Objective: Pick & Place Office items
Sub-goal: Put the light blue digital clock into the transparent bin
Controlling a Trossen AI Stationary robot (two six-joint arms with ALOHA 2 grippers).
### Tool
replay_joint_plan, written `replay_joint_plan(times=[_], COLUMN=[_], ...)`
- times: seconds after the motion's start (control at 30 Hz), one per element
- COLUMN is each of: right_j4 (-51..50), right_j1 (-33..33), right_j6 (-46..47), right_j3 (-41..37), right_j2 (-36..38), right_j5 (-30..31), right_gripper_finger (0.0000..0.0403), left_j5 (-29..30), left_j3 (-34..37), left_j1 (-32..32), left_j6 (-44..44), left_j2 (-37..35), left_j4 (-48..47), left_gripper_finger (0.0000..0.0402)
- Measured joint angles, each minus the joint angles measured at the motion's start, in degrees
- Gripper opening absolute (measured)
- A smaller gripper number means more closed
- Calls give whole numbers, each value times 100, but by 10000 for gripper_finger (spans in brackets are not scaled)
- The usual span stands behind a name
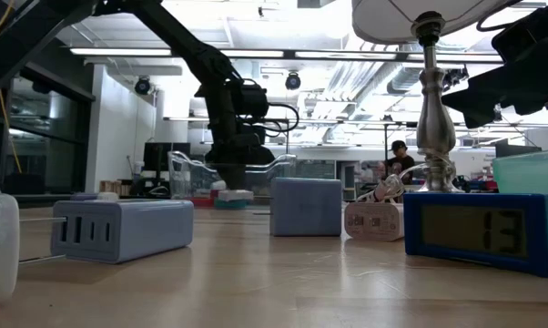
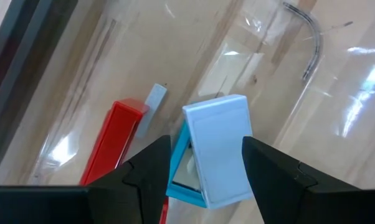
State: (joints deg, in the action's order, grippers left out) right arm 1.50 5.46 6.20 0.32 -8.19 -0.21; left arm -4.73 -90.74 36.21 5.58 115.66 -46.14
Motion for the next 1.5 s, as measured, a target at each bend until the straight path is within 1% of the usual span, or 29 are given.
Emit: replay_joint_plan(times=[0.23,0.57,0.87,1.0,1.13,1.3,1.43,1.5], right_j4=[0,0,0,0,0,0,0,0], right_j1=[-1,-1,-1,1,-1,0,-1,1], right_j6=[0,0,0,1,0,0,0,0], right_j3=[0,0,0,0,0,0,0,0], right_j2=[1,1,-1,1,-1,-1,0,-1], right_j5=[1,1,2,2,0,1,1,0], right_gripper_finger=[215,215,215,215,215,215,215,215], left_j5=[-10,48,37,37,102,523,655,708], left_j3=[0,0,0,0,0,22,52,173], left_j1=[37,37,-127,-392,-837,-1484,-1921,-2126], left_j6=[67,260,374,503,440,30,-460,-689], left_j2=[-208,-882,-1147,-1365,-1651,-1850,-1877,-1892], left_j4=[50,165,87,-77,-437,-879,-1119,-1120], left_gripper_finger=[192,192,192,192,192,192,192,192])
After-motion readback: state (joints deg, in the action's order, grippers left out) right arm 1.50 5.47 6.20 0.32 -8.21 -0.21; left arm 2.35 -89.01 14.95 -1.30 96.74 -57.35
